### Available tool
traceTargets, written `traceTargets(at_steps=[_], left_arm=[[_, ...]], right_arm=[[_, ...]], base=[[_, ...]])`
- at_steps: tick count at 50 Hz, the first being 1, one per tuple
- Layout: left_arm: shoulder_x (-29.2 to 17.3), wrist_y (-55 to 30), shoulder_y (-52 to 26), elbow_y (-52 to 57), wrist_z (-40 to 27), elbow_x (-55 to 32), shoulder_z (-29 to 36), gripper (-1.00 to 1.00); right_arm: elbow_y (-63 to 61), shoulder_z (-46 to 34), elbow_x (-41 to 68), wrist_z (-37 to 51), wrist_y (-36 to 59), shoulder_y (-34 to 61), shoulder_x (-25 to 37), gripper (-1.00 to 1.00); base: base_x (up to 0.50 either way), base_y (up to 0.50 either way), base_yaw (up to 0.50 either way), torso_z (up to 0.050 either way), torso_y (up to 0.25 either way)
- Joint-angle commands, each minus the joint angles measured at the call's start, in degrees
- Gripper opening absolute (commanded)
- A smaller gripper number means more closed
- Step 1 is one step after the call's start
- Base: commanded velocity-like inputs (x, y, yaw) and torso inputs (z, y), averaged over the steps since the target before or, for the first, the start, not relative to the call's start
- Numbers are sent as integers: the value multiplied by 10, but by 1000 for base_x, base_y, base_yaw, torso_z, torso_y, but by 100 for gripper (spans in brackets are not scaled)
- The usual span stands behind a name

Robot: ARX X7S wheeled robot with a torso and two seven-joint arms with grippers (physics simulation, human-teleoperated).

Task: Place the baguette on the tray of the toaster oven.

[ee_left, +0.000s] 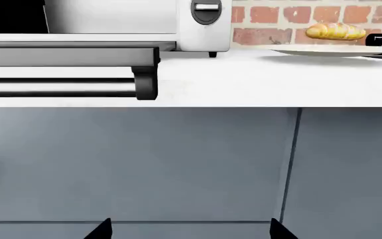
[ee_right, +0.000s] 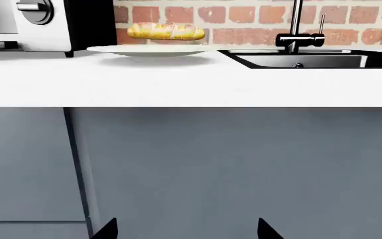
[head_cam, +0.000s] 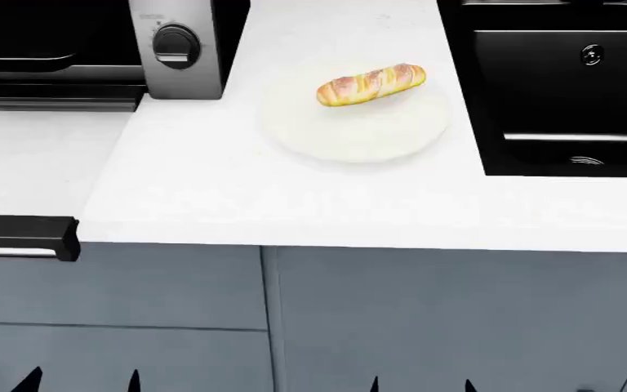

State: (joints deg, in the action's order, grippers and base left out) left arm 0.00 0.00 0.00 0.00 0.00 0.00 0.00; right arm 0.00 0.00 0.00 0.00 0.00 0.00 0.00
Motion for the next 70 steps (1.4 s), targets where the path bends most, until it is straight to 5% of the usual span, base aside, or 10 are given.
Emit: traceTargets(at_steps=[1,32,57,70], left_arm=[[-8,-6,-1,1,-7,-20,7,100],[-46,2,2,9,-59,-39,47,100],[-61,0,-1,8,-84,-45,67,100],[-66,3,-5,4,-100,-40,77,100]], right_arm=[[-1,-14,7,9,1,0,9,100],[4,-48,66,44,12,6,42,100],[2,-63,84,65,5,4,56,100],[2,-72,87,76,3,7,65,100]], base=[[0,0,0,0,0],[0,14,0,0,0],[129,500,0,0,0],[8,21,0,0,0]])
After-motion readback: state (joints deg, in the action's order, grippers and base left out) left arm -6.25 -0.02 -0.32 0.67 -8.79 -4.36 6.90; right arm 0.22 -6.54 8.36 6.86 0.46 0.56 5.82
